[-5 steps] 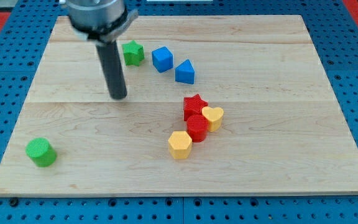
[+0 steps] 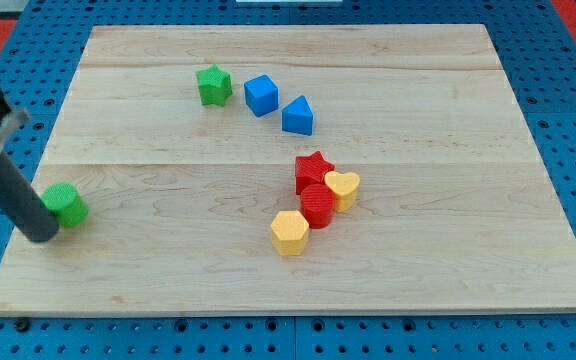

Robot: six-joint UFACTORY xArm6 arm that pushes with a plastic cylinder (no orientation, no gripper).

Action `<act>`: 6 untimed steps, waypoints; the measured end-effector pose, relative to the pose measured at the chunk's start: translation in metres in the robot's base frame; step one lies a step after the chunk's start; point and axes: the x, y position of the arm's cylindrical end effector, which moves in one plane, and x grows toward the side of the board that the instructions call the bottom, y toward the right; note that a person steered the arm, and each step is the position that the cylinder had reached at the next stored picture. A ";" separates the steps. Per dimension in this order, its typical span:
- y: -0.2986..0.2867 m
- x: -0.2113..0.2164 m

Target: Place the green circle below the green star

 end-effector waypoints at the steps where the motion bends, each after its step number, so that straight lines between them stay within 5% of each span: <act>1: -0.009 -0.025; 4: 0.147 -0.069; 6: 0.197 -0.118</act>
